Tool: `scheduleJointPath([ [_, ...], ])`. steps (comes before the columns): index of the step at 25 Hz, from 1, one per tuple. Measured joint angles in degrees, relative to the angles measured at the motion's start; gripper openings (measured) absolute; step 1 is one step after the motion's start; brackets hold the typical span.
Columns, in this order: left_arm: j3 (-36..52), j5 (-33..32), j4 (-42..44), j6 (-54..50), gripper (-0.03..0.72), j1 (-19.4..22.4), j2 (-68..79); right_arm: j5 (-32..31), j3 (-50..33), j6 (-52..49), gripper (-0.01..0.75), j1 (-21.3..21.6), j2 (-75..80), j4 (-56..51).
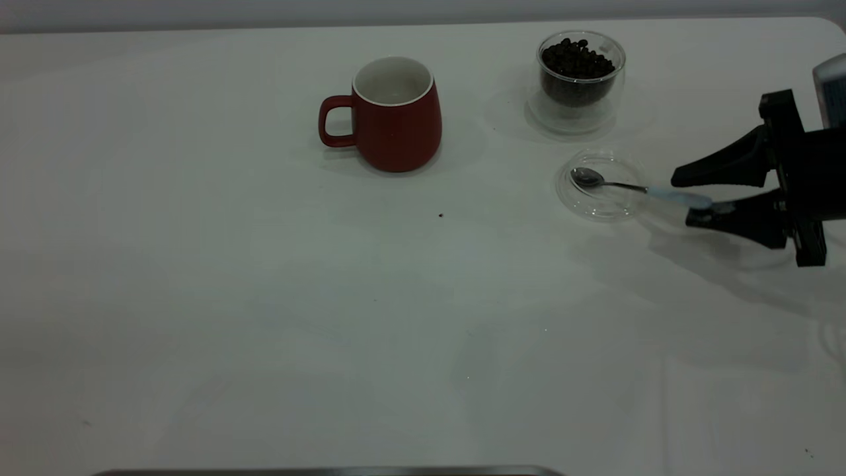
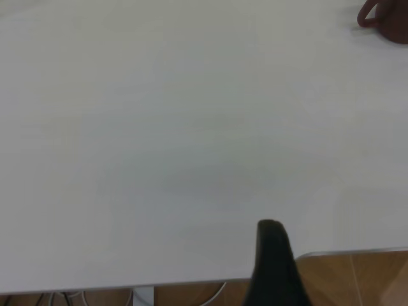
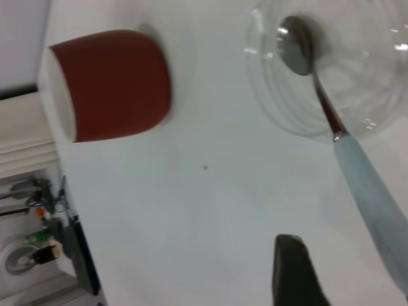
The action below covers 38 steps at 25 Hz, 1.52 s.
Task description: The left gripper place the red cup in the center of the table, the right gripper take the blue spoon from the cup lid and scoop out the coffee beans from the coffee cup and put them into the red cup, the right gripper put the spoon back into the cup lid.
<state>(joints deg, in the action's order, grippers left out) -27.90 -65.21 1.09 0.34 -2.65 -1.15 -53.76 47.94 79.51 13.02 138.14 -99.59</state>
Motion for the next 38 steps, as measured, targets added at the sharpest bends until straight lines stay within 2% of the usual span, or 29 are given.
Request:
scheduleJointPath([
  [4,0.0,0.0,0.0,0.0,0.587,0.0,0.0,3.7,0.0,-3.7,0.512,0.0,0.0,2.4],
  [10,0.0,0.0,0.0,0.0,0.587,0.0,0.0,13.2,-0.2,-13.2,0.521,0.0,-3.3,10.4],
  [15,0.0,0.0,0.0,0.1,0.587,0.0,0.0,20.1,-4.0,-24.6,0.521,0.0,-16.6,23.4],
  [18,0.0,0.0,0.0,0.1,0.587,0.0,0.0,20.9,-6.0,-31.5,0.523,0.0,-27.7,33.9],
  [22,0.0,0.0,0.0,0.1,0.587,0.0,0.0,16.8,-6.7,-39.9,0.523,0.0,-43.2,49.2],
  [29,0.0,0.0,0.0,0.1,0.587,0.0,0.0,3.2,-7.0,-54.7,0.523,0.0,-69.3,70.7],
  [38,0.0,0.0,0.0,0.1,0.587,0.0,0.0,-10.0,-8.6,-57.0,0.523,0.0,-93.7,77.7],
])
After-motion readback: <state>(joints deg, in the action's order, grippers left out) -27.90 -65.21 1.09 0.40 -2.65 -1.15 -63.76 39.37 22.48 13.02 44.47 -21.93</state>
